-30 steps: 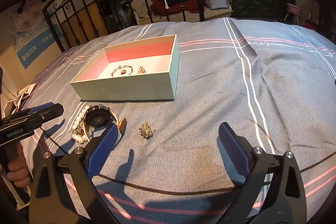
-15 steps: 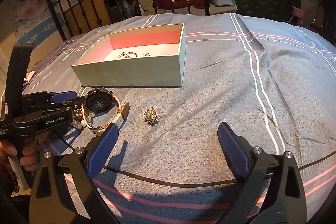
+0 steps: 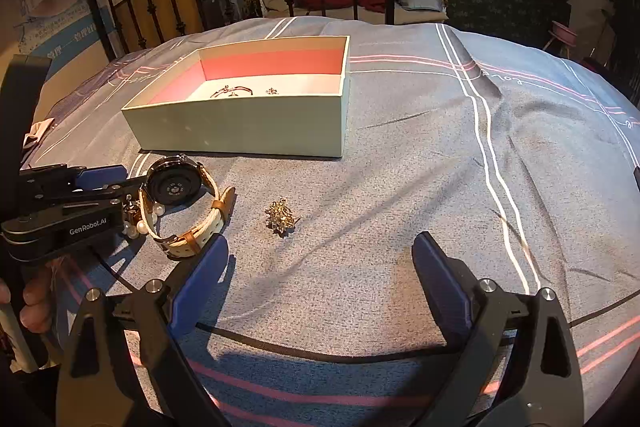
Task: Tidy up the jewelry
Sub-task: 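Grasp the pearl bracelet strand with the left tool and lift it, then carry the pearl bracelet toward the box with the left tool while the right tool grasps a gold flower brooch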
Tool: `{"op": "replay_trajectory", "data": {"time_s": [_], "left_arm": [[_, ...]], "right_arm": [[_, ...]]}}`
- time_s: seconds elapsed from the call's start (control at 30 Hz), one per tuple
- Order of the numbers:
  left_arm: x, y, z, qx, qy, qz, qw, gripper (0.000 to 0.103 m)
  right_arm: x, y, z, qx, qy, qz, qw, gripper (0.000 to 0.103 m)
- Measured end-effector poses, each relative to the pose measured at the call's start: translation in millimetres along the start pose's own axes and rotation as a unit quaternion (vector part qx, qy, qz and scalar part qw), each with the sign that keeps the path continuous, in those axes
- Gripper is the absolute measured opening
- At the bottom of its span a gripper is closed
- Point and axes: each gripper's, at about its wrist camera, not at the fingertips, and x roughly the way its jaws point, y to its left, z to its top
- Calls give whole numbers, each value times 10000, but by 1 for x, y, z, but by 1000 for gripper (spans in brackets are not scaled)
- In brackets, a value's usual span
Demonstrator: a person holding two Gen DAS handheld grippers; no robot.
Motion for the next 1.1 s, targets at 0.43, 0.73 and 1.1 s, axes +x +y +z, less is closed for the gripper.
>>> {"op": "replay_trajectory", "data": {"time_s": [0.43,0.73,1.1], "left_arm": [[-34,13,-10,-563,-509,-1324,9883,9],[-78,15,6,-740,-1012,-1699,9775,9],[-89,18,10,-798,-1110,-1662,9766,9]], "right_arm": [[12,10,13,-356,263,-53,9990,87],[18,21,17,-745,299,33,9968,56],[3,20,5,-612,131,379,9973,22]]}}
